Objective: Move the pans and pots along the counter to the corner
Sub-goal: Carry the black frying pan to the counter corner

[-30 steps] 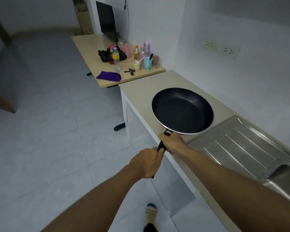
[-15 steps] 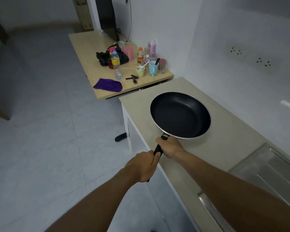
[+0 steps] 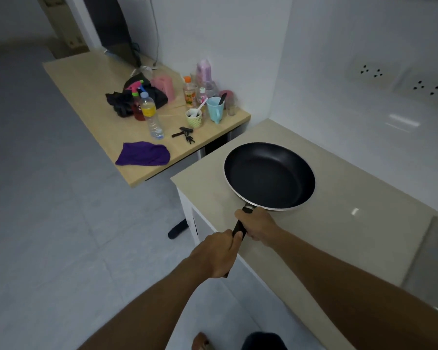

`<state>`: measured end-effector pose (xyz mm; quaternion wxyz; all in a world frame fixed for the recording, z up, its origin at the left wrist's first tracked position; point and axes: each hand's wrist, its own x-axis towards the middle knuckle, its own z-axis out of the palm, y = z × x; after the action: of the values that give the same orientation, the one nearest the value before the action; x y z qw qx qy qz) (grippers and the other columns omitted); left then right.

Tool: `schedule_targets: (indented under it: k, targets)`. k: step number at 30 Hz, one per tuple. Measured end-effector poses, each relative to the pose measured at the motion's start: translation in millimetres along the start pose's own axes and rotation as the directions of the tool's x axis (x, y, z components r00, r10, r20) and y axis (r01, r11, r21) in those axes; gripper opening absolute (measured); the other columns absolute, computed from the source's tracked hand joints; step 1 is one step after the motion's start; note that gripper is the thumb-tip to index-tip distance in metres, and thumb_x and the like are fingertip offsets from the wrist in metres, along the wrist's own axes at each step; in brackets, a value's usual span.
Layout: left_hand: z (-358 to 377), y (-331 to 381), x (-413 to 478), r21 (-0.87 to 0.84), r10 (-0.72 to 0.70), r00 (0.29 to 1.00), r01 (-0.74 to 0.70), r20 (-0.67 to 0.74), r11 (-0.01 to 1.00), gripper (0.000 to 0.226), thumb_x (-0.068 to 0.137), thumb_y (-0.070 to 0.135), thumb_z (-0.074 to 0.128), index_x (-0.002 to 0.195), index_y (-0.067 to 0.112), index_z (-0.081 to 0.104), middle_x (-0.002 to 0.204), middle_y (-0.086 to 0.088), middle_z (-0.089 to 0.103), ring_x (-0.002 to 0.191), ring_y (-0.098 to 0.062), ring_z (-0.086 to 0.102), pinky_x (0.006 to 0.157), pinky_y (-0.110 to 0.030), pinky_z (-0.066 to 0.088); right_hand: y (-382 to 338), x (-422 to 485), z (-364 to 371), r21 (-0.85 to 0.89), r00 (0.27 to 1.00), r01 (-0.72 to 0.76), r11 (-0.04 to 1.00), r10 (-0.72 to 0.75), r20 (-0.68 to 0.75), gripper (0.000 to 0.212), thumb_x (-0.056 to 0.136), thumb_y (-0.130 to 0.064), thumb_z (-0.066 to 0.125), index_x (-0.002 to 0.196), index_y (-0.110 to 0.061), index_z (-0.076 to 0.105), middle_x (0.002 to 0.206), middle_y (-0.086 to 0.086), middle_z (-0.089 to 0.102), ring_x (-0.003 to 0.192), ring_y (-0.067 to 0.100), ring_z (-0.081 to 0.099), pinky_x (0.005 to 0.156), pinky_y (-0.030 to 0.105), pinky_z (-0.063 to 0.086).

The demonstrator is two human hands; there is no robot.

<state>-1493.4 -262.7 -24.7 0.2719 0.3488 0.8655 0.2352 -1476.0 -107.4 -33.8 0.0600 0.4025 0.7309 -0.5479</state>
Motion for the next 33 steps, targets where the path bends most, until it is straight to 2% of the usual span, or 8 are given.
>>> schedule_targets:
  k: [5, 9, 13, 19, 25, 30, 33]
  targets:
    - [-23.3, -24.0, 37.1, -0.032, 0.036, 0.998, -0.034, 0.05, 0.999, 0.05, 0.104, 0.05, 0.021, 0.074, 0.021, 0.048, 0.069, 0.0, 0.059, 0.066, -0.016, 0.059, 0.06, -0.029, 0.042, -19.4, 31.2, 10.7, 0.012, 0.998, -0.05, 0.999, 0.05, -0.032, 0.03, 0.085, -0.035, 0.059, 0.068, -0.012, 0.052, 0.061, 0.005, 0.052, 0.053, 0.02, 0.046, 0.052, 0.031, 0.037]
    - [-34.8, -36.0, 70.8, -0.024, 0.07, 0.995, -0.068, 0.075, 0.997, 0.05, 0.104, 0.049, 0.021, 0.073, 0.021, 0.046, 0.069, -0.001, 0.058, 0.067, -0.019, 0.06, 0.063, -0.034, 0.046, -29.0, 63.3, 12.8, 0.03, 0.995, -0.086, 0.996, 0.087, -0.057, 0.028, 0.086, -0.035, 0.06, 0.072, -0.012, 0.052, 0.068, 0.006, 0.053, 0.057, 0.02, 0.046, 0.054, 0.032, 0.037]
    - [-44.4, -44.0, 108.5, -0.001, 0.063, 0.994, -0.064, 0.09, 0.998, 0.049, 0.104, 0.049, 0.02, 0.075, 0.02, 0.047, 0.071, -0.001, 0.059, 0.069, -0.019, 0.06, 0.066, -0.035, 0.047, -37.6, 99.8, 12.6, 0.064, 0.992, -0.101, 0.993, 0.105, -0.068, 0.029, 0.085, -0.035, 0.06, 0.067, -0.014, 0.05, 0.065, 0.005, 0.051, 0.055, 0.02, 0.045, 0.052, 0.031, 0.037]
    - [-54.1, -50.4, 156.1, -0.024, 0.051, 0.993, -0.048, 0.109, 0.999, 0.056, 0.105, 0.047, 0.021, 0.087, 0.008, 0.057, 0.081, -0.009, 0.066, 0.075, -0.022, 0.064, 0.074, -0.039, 0.052, -49.5, 145.5, 10.0, 0.085, 0.99, -0.1, 0.991, 0.108, -0.095, 0.03, 0.086, -0.036, 0.061, 0.068, -0.013, 0.054, 0.069, 0.006, 0.056, 0.063, 0.023, 0.053, 0.06, 0.033, 0.043]
    - [-56.5, -60.5, 195.1, -0.001, 0.024, 0.986, -0.024, 0.163, 1.0, 0.05, 0.104, 0.05, 0.02, 0.083, 0.017, 0.051, 0.079, -0.005, 0.064, 0.074, -0.02, 0.063, 0.072, -0.034, 0.05, -56.3, 179.8, 8.2, 0.101, 0.988, -0.089, 0.991, 0.101, -0.119, 0.028, 0.087, -0.033, 0.061, 0.069, -0.012, 0.057, 0.069, 0.004, 0.059, 0.067, 0.022, 0.056, 0.062, 0.032, 0.045]
    - [-66.6, -73.0, 229.4, 0.049, 0.001, 0.962, -0.015, 0.272, 0.999, 0.046, 0.102, 0.055, 0.018, 0.094, 0.021, 0.048, 0.083, -0.004, 0.062, 0.074, -0.018, 0.062, 0.074, -0.037, 0.051, -63.4, 205.5, 10.1, 0.088, 0.989, -0.08, 0.993, 0.09, -0.116, 0.027, 0.091, -0.033, 0.061, 0.078, -0.009, 0.059, 0.082, 0.011, 0.063, 0.078, 0.029, 0.061, 0.071, 0.04, 0.05]
    - [-74.2, -80.0, 252.4, 0.072, -0.022, 0.948, -0.001, 0.318, 0.997, 0.046, 0.102, 0.056, 0.018, 0.099, 0.02, 0.047, 0.086, -0.004, 0.061, 0.077, -0.019, 0.061, 0.078, -0.039, 0.052, -71.5, 224.3, 12.4, 0.08, 0.988, -0.078, 0.994, 0.088, -0.128, 0.029, 0.093, -0.033, 0.06, 0.084, -0.005, 0.06, 0.085, 0.013, 0.062, 0.078, 0.028, 0.059, 0.071, 0.039, 0.049]
